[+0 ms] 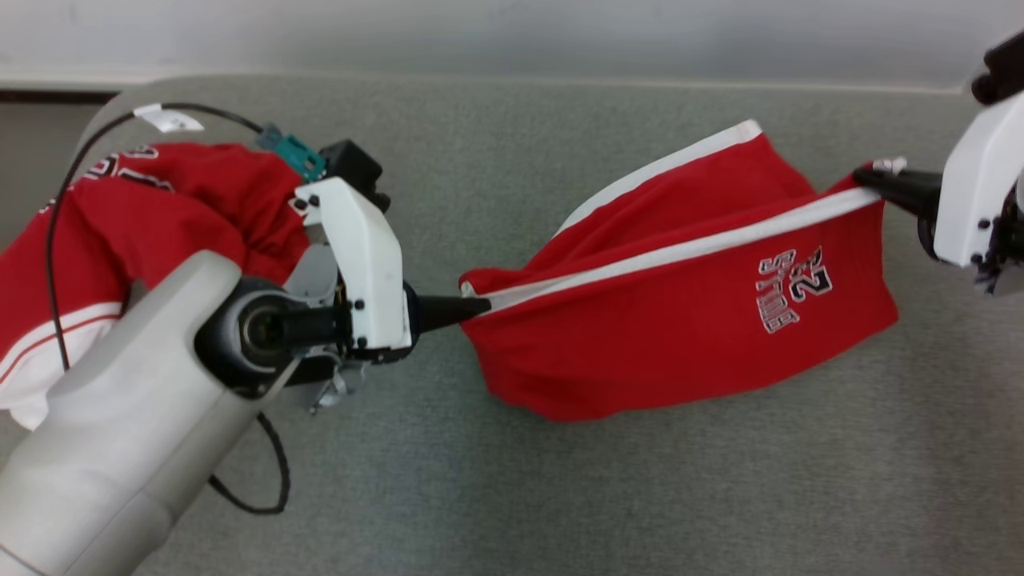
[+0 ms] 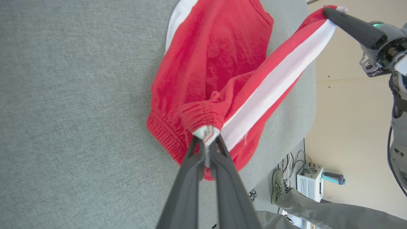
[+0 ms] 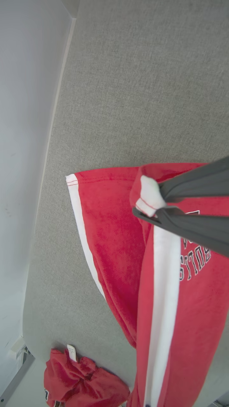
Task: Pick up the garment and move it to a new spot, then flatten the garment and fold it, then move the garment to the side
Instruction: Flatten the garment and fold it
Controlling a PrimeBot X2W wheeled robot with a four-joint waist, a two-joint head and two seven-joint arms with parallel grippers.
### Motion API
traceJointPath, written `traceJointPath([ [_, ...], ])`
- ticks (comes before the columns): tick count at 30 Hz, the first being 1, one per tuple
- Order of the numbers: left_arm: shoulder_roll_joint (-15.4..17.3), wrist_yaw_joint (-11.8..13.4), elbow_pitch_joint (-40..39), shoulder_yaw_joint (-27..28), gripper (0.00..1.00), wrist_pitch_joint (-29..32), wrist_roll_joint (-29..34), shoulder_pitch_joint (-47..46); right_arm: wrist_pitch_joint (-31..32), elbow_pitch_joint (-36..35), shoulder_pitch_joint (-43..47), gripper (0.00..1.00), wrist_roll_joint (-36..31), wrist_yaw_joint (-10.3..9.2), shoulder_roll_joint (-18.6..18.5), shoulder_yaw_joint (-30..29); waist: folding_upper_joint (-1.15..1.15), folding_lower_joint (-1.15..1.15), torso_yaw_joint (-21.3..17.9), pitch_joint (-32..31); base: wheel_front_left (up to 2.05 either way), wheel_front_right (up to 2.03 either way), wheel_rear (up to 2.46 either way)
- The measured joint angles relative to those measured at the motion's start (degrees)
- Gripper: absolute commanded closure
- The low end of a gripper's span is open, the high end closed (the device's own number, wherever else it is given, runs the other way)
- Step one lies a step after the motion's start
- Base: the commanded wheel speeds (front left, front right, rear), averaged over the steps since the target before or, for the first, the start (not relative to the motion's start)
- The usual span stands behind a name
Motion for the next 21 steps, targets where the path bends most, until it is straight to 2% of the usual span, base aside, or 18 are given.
traceJointPath([
  [6,-3.7,-2.2,6.3,0.4,1.0,-1.2,0.9,-4.5,-0.8,9.0,-6.7,1.0,-4.2,0.0,4.0,-0.7,0.0,0.0,2.8,4.0,0.0,0.0,0.0],
  [17,-8.9,-4.5,14.0,0.0,1.0,-1.8,1.9,-9.9,-4.3,19.9,-13.8,1.0,-9.2,0.0,8.2,-1.3,0.0,0.0,6.3,9.0,0.0,0.0,0.0],
  [18,-9.1,-4.8,14.4,0.0,1.0,-1.9,1.9,-10.0,-4.8,20.4,-14.1,0.87,-9.4,0.0,8.7,-1.1,0.0,0.0,6.4,9.2,0.0,0.0,0.0],
  [20,-9.4,-5.2,15.7,0.0,0.51,-2.2,2.1,-10.3,-5.8,21.3,-14.1,0.51,-9.8,0.0,9.6,-0.8,0.0,0.0,6.5,9.4,0.0,0.0,0.0],
  [21,-9.4,-5.5,16.3,0.0,0.17,-2.3,2.4,-10.6,-6.6,21.8,-14.1,0.28,-9.8,0.0,10.1,-0.9,0.0,0.0,6.5,9.4,0.0,0.0,0.0],
])
